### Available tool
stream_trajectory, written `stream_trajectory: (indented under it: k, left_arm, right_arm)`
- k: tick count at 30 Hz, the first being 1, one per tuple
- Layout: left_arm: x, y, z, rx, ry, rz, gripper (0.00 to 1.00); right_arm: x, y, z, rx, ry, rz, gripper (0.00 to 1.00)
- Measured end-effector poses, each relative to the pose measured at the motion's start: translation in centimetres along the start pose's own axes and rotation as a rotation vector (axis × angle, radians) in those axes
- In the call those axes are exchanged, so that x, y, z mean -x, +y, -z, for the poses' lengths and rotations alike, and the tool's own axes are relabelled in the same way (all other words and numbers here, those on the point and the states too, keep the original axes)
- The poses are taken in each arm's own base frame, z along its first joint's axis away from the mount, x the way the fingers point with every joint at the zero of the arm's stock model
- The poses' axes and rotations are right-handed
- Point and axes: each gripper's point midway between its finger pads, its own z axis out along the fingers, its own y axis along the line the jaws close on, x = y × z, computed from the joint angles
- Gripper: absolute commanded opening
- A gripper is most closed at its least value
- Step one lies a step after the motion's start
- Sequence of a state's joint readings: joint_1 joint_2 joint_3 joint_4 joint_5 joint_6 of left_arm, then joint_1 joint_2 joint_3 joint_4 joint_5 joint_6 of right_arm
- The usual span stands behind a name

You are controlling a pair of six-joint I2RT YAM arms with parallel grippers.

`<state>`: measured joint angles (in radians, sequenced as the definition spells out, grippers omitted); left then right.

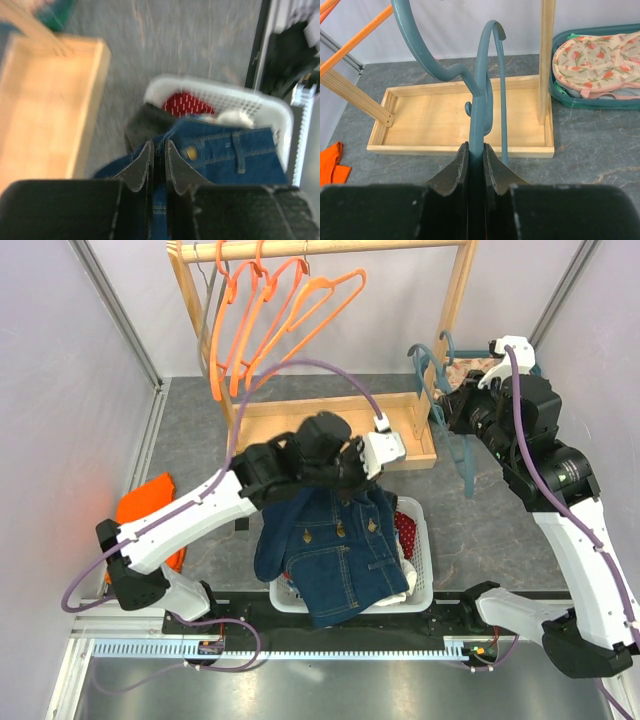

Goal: Remove the skirt from the hanger

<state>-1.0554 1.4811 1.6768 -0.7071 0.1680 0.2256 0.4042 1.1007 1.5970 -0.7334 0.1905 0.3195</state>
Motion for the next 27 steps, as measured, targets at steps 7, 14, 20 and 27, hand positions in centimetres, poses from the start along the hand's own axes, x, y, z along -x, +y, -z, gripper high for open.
stream_trajectory:
  k: [7, 14, 20, 27]
  left_arm:
    - [-12.1, 0.6, -3.6, 0.06, 0.341, -0.01, 0.02]
    - [-18.0, -0.2, -3.5, 0.057, 0.449, -0.021, 0.02]
    - [-19.1, -1.6, -2.7, 0.068, 0.426, -0.064, 0.02]
    - [-21.3, -2.9, -3.3, 0.062, 0.457, -0.123, 0.06]
  right_arm:
    - [-0.8, 0.5, -2.5, -0.001, 0.035, -0.005, 0.0]
    - [0.7, 2.2, -5.5, 0.026, 0.045, -0.013, 0.0]
    - [3.1, 4.2, -8.4, 0.068, 0.022, -0.022, 0.0]
    - [3.9, 5.3, -12.5, 0.081, 0.033, -0.022, 0.0]
